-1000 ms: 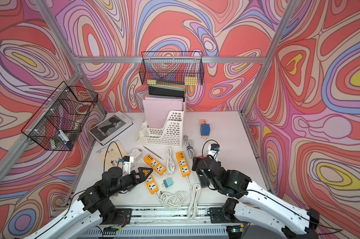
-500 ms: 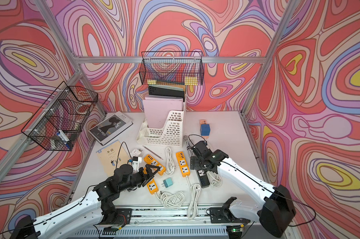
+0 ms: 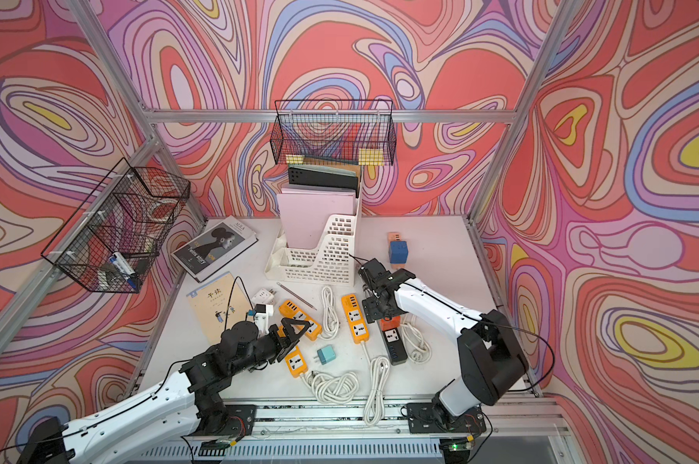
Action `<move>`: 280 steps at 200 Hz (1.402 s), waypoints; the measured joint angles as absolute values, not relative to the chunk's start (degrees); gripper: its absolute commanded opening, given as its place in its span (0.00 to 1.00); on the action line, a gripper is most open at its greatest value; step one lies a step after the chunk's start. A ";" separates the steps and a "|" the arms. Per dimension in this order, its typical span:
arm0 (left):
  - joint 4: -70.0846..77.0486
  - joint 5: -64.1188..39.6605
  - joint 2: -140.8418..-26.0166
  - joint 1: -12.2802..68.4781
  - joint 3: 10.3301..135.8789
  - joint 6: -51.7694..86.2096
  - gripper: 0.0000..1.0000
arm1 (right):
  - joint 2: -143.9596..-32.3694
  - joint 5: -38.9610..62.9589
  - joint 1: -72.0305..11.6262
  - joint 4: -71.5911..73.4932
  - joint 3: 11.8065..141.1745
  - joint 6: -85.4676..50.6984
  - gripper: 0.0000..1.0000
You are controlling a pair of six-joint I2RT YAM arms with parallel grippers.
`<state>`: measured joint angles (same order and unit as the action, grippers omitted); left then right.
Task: Pull the plug off the socket
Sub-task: Remove the plug from the socket.
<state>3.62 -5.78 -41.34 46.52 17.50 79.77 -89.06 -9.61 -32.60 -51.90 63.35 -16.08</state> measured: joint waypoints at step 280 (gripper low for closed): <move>34.68 -12.67 -96.38 58.72 42.61 58.39 0.89 | -69.41 14.02 -19.79 -41.85 52.88 -28.25 0.28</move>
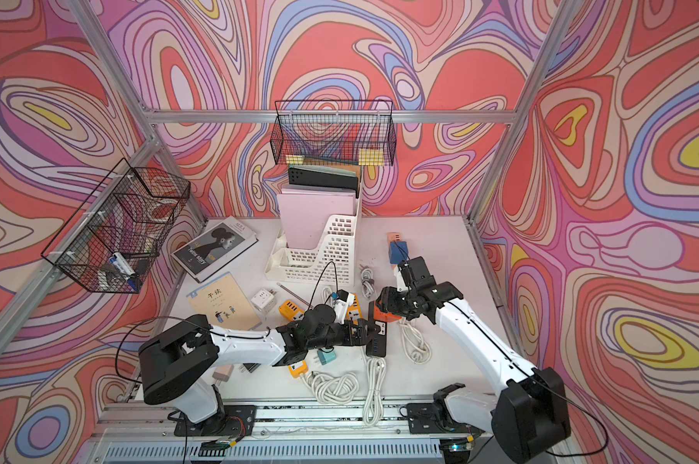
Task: Pull the plug off the socket
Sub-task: Remove the plug from the socket.
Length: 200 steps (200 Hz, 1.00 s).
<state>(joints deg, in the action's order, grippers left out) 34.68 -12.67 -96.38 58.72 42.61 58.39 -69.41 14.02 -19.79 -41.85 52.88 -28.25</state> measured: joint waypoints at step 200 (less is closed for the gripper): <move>30.89 -19.25 -103.22 58.78 50.78 64.45 0.01 | -59.57 13.98 -17.32 -40.80 48.03 -37.28 0.24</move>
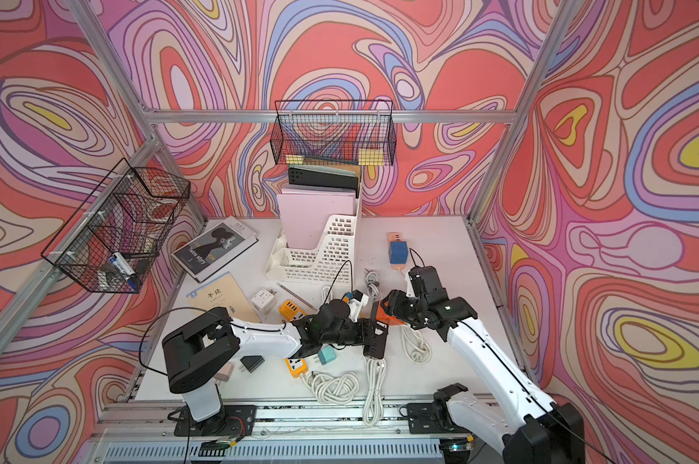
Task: Pull the plug off the socket
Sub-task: Remove the plug from the socket.
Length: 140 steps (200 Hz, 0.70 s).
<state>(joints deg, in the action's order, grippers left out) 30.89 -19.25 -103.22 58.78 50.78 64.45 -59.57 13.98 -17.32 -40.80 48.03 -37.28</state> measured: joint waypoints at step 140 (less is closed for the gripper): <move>25.96 -17.85 -105.56 58.83 56.42 58.39 0.00 | -60.10 26.83 -5.76 -43.35 48.75 -29.93 0.22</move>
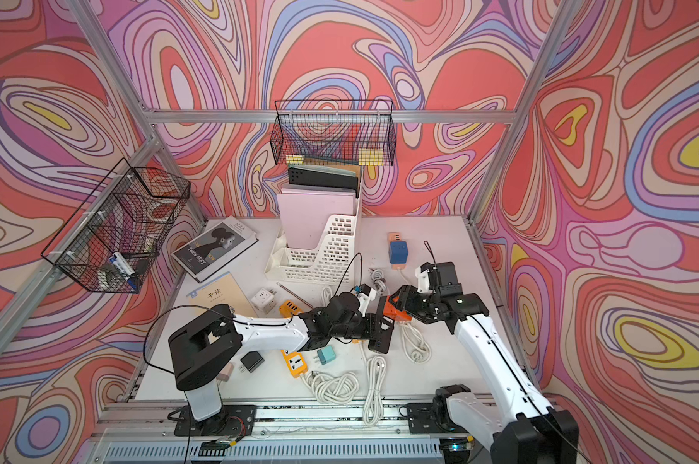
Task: Pull the plug off the socket
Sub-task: Remove the plug from the socket.
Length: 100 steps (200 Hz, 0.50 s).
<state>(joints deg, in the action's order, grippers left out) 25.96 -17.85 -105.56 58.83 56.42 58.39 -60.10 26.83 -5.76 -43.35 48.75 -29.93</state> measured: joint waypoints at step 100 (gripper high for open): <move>15.62 -15.25 -107.26 58.00 63.79 52.58 0.00 | -62.96 29.17 -2.61 -43.29 50.83 -32.01 0.20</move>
